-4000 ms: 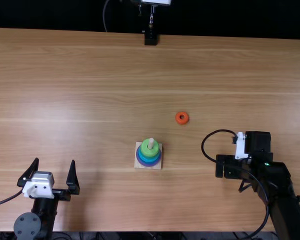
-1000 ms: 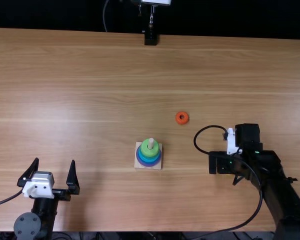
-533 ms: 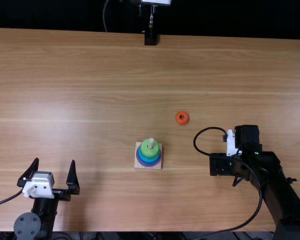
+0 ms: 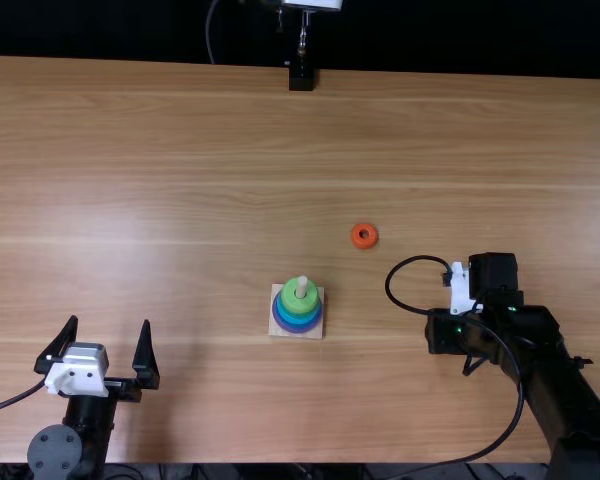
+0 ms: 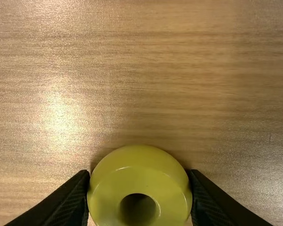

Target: Build the Hanoi tower: stack the rings onto the peg from bottom to top in this color order: purple, dark blue, light blue, dark green, light green, yellow, orange.

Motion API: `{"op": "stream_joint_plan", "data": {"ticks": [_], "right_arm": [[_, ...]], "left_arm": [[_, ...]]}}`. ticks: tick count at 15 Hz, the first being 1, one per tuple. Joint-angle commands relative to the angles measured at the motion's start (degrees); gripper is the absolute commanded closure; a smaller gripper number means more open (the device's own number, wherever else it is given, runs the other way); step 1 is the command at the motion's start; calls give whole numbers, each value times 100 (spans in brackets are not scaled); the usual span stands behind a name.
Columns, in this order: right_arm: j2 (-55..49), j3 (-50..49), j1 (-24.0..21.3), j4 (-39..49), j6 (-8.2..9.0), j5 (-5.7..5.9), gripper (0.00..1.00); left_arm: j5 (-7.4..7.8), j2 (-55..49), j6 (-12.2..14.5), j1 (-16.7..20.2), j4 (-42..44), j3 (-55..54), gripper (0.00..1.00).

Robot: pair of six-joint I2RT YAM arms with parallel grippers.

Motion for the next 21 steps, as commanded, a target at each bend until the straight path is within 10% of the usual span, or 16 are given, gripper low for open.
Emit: {"op": "stream_joint_plan", "data": {"ticks": [1,8,12,21], "right_arm": [[-3,315,56,1,40,-133,100],[-3,2529,1312,-1602,-129,-101,100],[23,3690,1928,-2858,-530,-101,100],[533,5193,3167,-3195,-530,-112,100]], "left_arm": [[47,-69,22,38,-102,-93,0],[47,-69,32,38,-102,-93,0],[47,-69,22,38,-102,-93,0],[47,-69,32,38,-102,-93,0]]}}
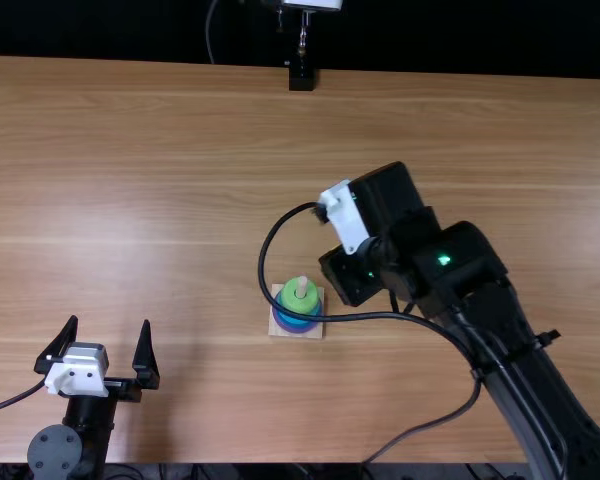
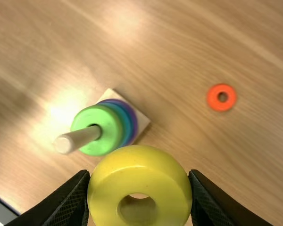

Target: Build the Hanoi tower: stack the rings onto the peg from bottom to top in this color order: purple, dark blue, light blue, dark green, light green, yellow, orange.

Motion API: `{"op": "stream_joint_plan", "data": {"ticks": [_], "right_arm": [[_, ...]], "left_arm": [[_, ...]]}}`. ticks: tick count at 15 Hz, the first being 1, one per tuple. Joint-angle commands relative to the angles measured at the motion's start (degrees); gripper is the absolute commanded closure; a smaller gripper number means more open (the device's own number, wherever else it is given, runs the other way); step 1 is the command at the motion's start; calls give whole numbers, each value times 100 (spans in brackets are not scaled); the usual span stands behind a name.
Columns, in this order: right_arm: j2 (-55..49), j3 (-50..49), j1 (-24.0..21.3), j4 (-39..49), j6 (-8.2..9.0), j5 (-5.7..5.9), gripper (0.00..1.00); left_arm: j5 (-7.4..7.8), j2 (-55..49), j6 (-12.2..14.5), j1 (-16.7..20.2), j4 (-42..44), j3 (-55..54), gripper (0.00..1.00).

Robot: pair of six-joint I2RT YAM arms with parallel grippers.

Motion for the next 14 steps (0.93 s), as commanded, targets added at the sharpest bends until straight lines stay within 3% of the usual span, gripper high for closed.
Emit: {"op": "stream_joint_plan", "data": {"ticks": [1,6,14], "right_arm": [[9,196,254,2,-8,-35,100],[176,205,694,13,23,-35,100],[598,319,711,108,13,-25,100]], "left_arm": [[42,-67,20,38,-102,-95,0],[42,-67,30,38,-102,-95,0],[42,-67,20,38,-102,-95,0]]}}
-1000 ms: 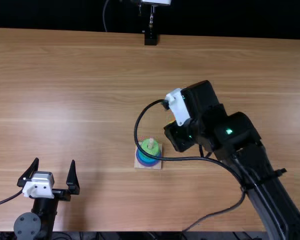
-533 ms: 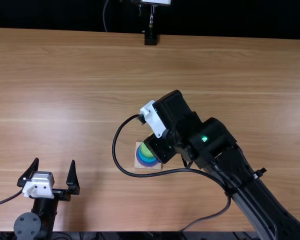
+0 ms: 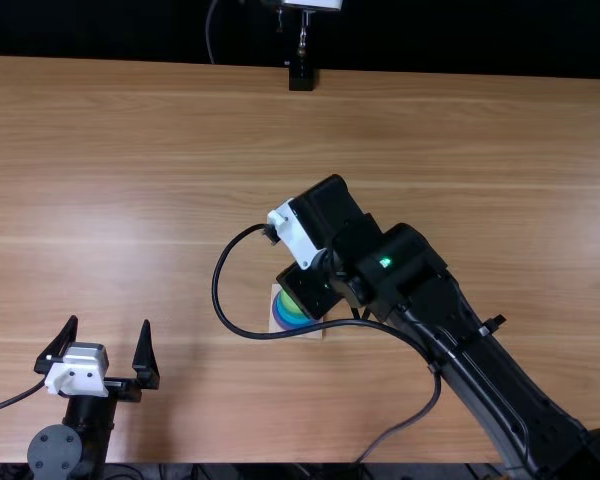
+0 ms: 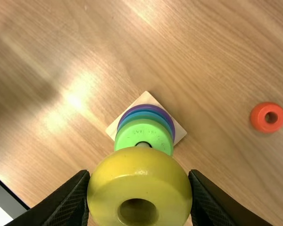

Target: Build the Hanoi tower: stack the rings onto the peg from bottom to top in this color order: purple, dark blue, light blue, dark green, light green, yellow, orange.

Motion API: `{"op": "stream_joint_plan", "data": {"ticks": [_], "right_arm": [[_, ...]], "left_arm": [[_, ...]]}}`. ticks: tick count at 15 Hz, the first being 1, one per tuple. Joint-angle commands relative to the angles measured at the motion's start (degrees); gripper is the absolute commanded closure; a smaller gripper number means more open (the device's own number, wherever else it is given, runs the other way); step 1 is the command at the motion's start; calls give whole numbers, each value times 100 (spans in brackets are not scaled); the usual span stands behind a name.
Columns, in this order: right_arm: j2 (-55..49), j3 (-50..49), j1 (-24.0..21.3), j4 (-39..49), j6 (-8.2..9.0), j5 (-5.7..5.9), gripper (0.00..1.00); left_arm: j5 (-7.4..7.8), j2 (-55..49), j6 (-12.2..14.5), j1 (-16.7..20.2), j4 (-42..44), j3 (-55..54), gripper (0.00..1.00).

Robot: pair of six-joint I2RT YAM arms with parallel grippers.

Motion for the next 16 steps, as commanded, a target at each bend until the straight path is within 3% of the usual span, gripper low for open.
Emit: {"op": "stream_joint_plan", "data": {"ticks": [1,2,3,4,8,11,13,16], "right_arm": [[128,179,51,-2,10,-22,100],[154,188,51,-12,31,-22,81],[154,153,60,-23,21,-12,44],[154,135,86,-75,0,20,0],[154,179,122,114,31,9,0],[172,153,51,853,147,9,0],[312,126,-256,1211,611,9,0],[576,-84,-872,1696,960,20,0]], "left_arm": [[44,-69,32,38,-98,-93,0],[44,-69,32,38,-98,-93,0],[44,-69,32,38,-98,-93,0],[44,-69,22,38,-98,-93,0],[44,-69,22,38,-98,-93,0],[44,-69,32,38,-98,-93,0],[44,-69,32,38,-98,-93,0],[44,-69,22,38,-98,-93,0]]}}
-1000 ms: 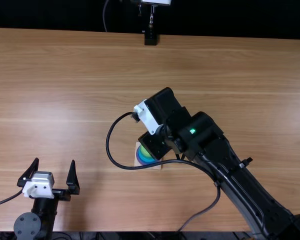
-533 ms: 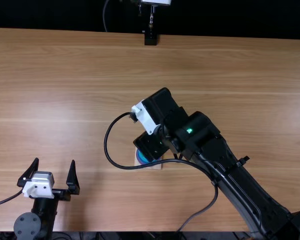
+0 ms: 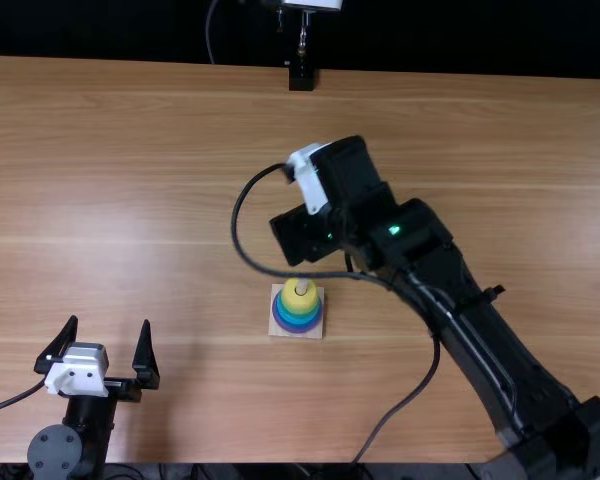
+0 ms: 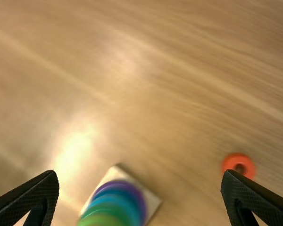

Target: Build the Hanoi tower: stack the rings onto the peg from bottom to top in this color order: purple, dark blue, light blue, dark green, light green, yellow, orange.

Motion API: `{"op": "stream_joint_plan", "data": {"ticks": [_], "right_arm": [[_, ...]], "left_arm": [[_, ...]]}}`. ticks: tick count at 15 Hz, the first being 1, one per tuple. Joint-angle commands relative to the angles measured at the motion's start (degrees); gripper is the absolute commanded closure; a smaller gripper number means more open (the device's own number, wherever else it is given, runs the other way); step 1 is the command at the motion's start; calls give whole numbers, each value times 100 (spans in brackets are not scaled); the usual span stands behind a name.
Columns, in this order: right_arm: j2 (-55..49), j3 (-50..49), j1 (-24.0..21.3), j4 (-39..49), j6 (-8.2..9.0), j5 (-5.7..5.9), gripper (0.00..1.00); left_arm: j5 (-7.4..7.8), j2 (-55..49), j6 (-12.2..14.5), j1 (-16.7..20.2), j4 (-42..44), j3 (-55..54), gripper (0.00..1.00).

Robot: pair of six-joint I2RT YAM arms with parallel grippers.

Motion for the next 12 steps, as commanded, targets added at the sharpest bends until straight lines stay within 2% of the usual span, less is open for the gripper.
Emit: {"op": "stream_joint_plan", "data": {"ticks": [1,4,7,10,11,12], "right_arm": [[207,-223,-317,171,357,18,0],[242,-865,-642,519,599,18,0],[523,-1278,-730,562,599,28,0],[884,-1410,-950,1089,578,60,0],[945,-1427,-1047,1279,589,113,0],[1033,-1453,-1100,1374,589,302,0]], "left_arm": [[42,-67,32,38,-102,-95,0],[42,-67,32,38,-102,-95,0],[42,-67,22,38,-102,-95,0],[42,-67,22,38,-102,-95,0],[42,-67,22,38,-102,-95,0],[42,-67,32,38,-102,-95,0]]}}
